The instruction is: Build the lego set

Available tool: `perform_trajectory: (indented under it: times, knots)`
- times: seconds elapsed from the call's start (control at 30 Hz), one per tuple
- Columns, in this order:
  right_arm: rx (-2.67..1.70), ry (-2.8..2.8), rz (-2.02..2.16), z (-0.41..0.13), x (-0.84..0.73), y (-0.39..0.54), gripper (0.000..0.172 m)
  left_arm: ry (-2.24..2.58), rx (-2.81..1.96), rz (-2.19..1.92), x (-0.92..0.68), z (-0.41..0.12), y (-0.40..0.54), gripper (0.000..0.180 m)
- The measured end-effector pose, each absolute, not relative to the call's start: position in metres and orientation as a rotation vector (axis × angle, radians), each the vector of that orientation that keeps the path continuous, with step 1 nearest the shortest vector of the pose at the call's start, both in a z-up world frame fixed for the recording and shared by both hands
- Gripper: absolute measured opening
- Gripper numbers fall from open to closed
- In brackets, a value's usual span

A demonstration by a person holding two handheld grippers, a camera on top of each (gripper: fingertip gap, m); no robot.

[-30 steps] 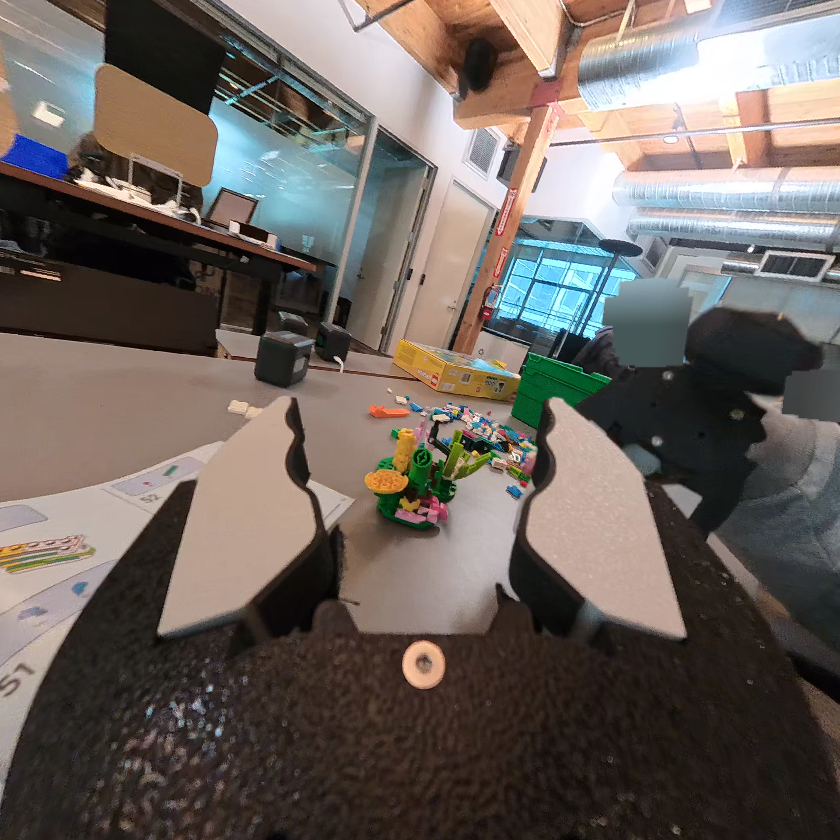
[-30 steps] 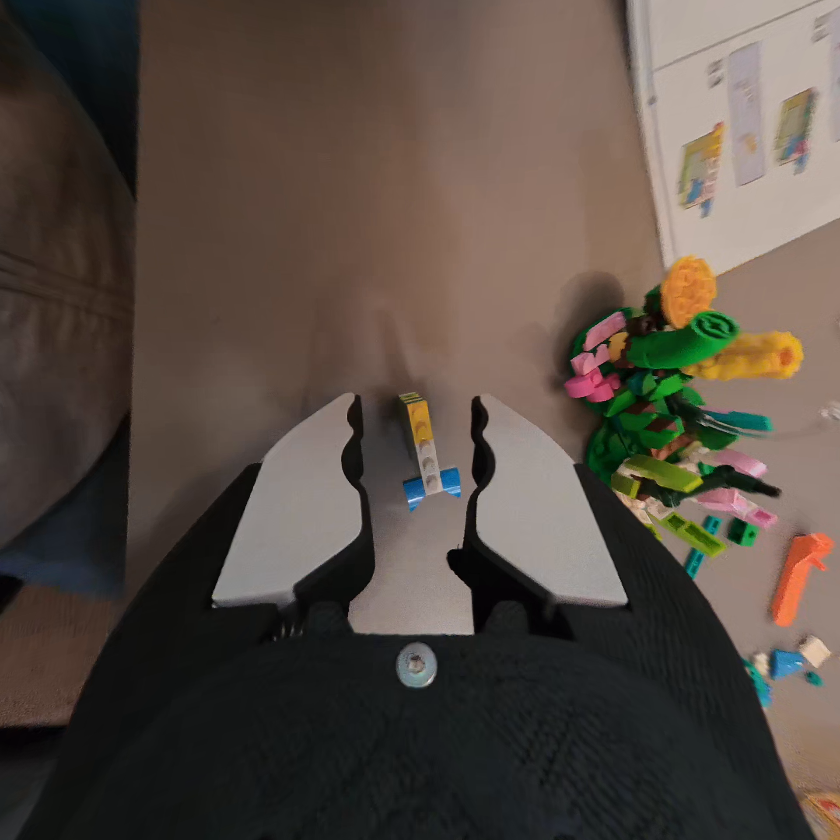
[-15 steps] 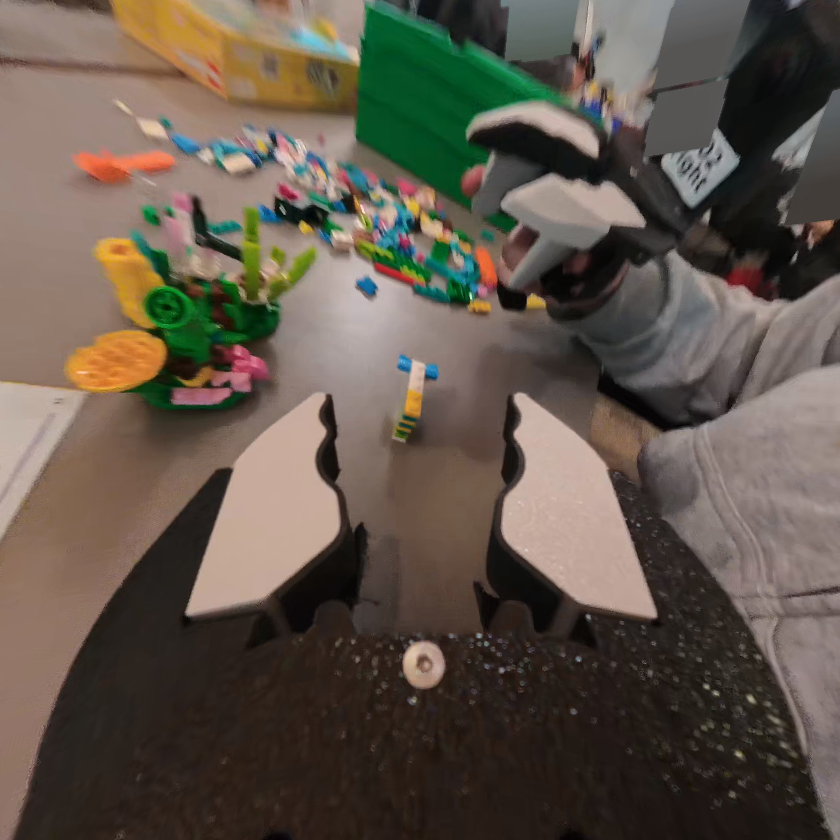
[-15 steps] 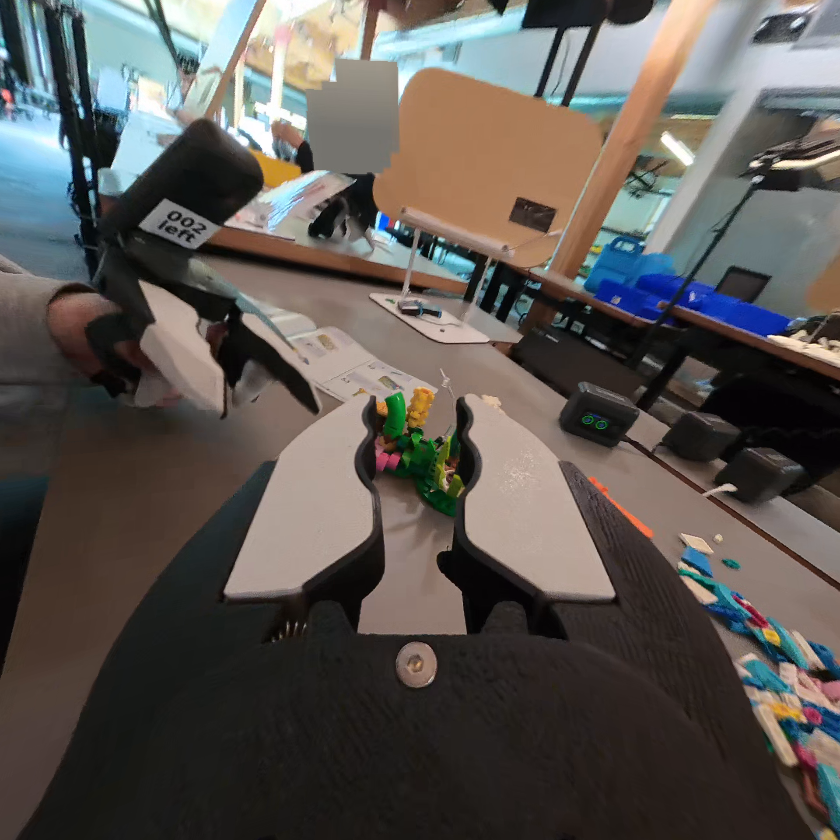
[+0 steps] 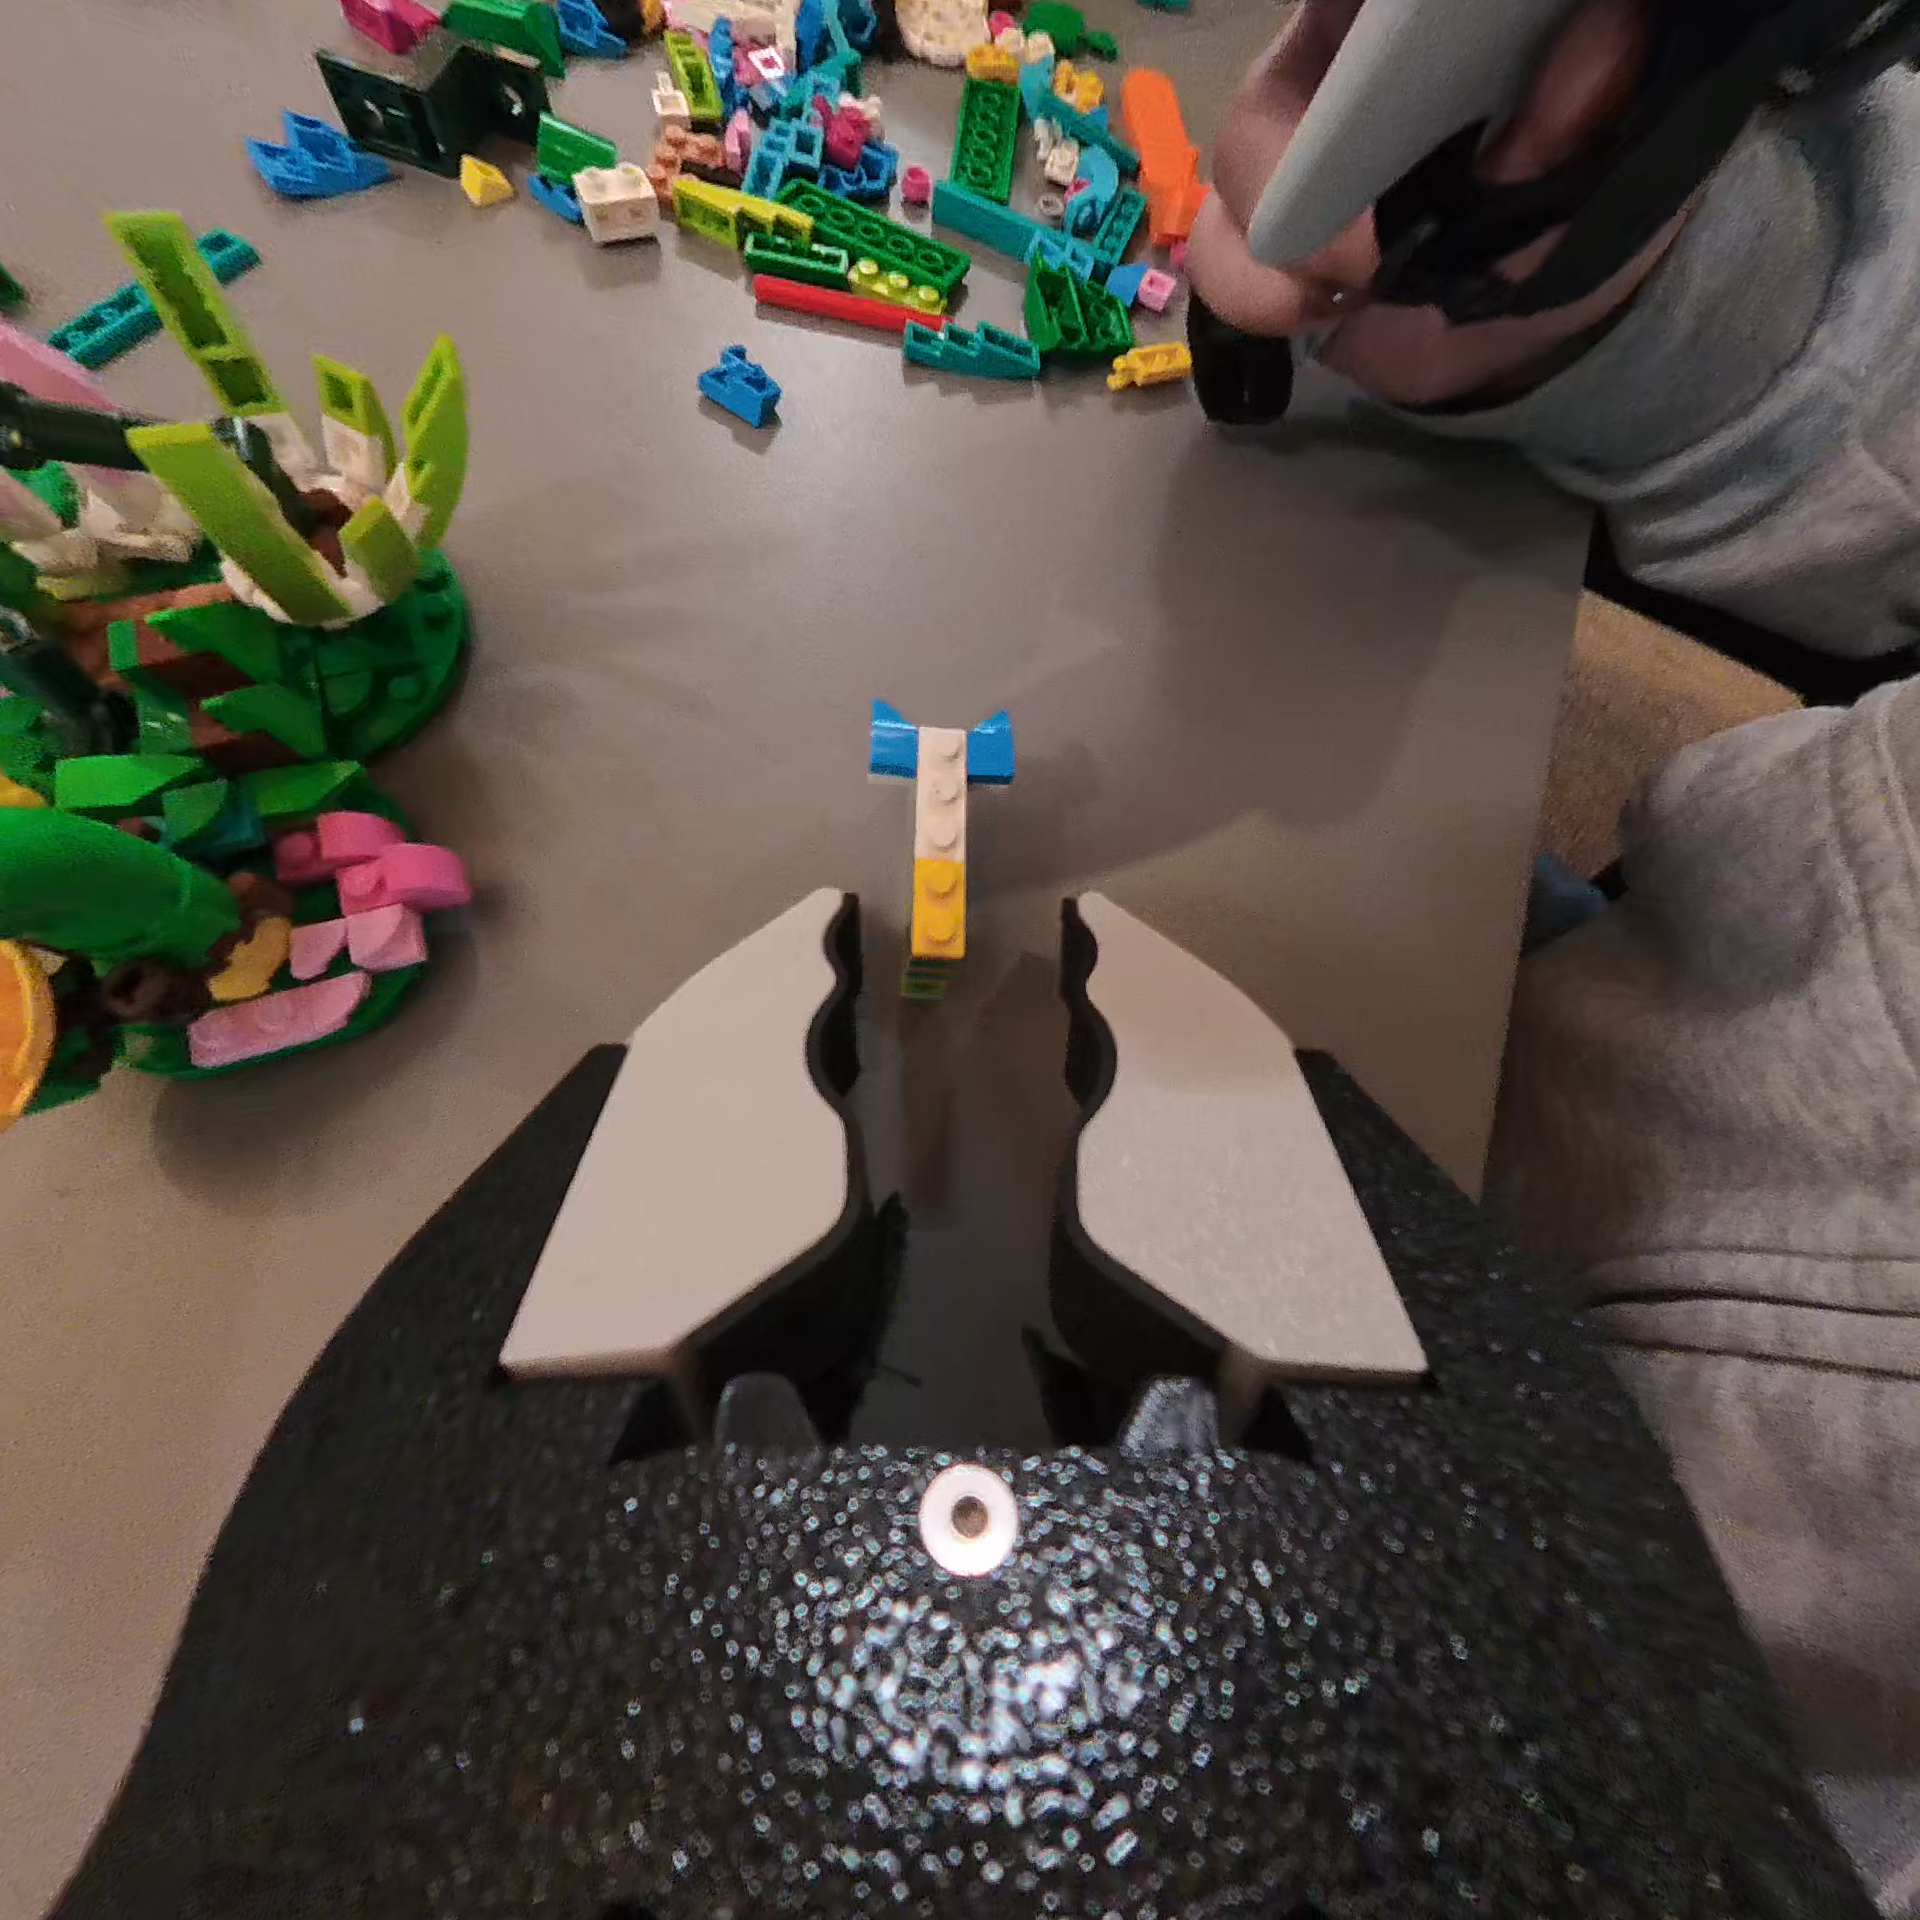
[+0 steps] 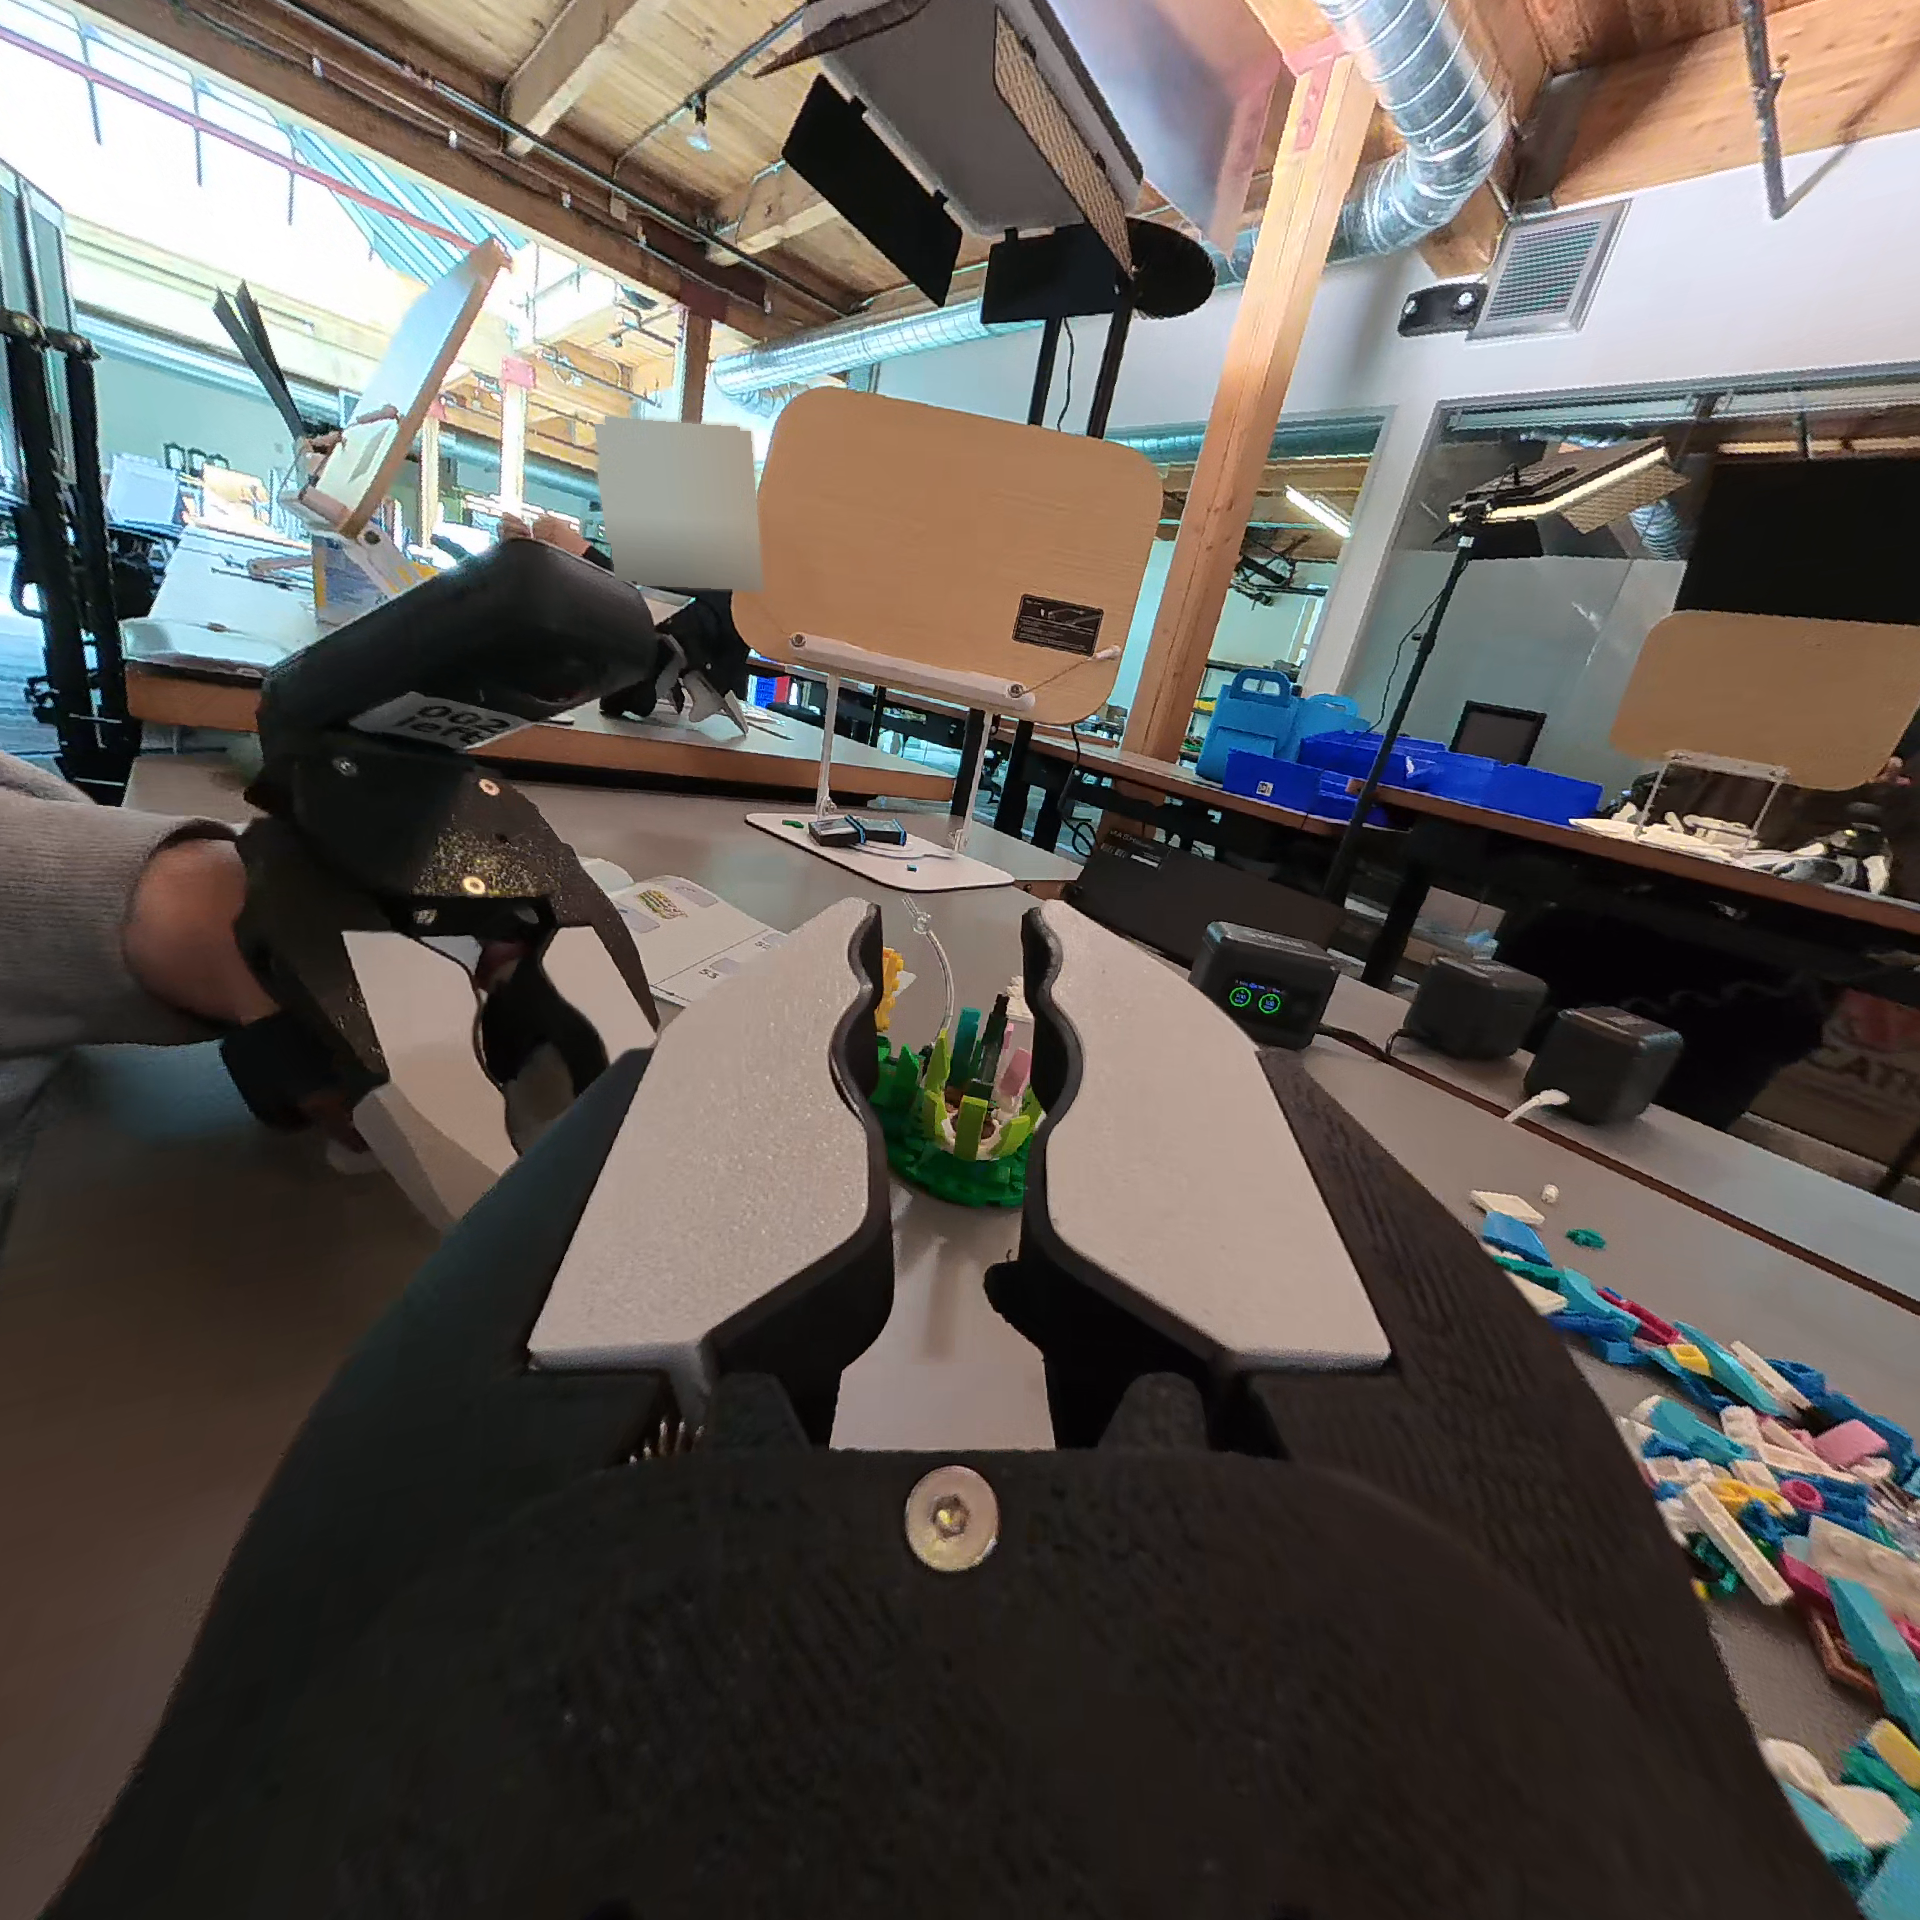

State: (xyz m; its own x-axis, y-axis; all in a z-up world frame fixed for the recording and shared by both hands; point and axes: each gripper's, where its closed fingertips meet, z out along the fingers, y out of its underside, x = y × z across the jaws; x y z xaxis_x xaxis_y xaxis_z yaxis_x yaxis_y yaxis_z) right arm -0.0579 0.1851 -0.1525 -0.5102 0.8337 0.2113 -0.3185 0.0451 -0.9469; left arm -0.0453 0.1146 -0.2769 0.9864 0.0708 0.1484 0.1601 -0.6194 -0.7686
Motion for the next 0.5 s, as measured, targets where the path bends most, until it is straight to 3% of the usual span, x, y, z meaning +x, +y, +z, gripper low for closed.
perform_trajectory:
  times: [0.1,0.27,0.5]
  knots:
    - [-0.564,-1.402,1.625,-0.151,-0.058,0.187,0.024,-0.153,-2.279,-0.062,-0.049,-0.282,0.115,0.021]
    - [-0.577,-1.371,1.611,-0.149,-0.061,0.193,0.024,-0.18,-2.285,-0.028,-0.054,-0.283,0.115,0.009]
    - [-0.596,-1.304,1.555,-0.141,-0.061,0.205,0.023,-0.135,-2.201,-0.031,-0.054,-0.27,0.113,0.009]
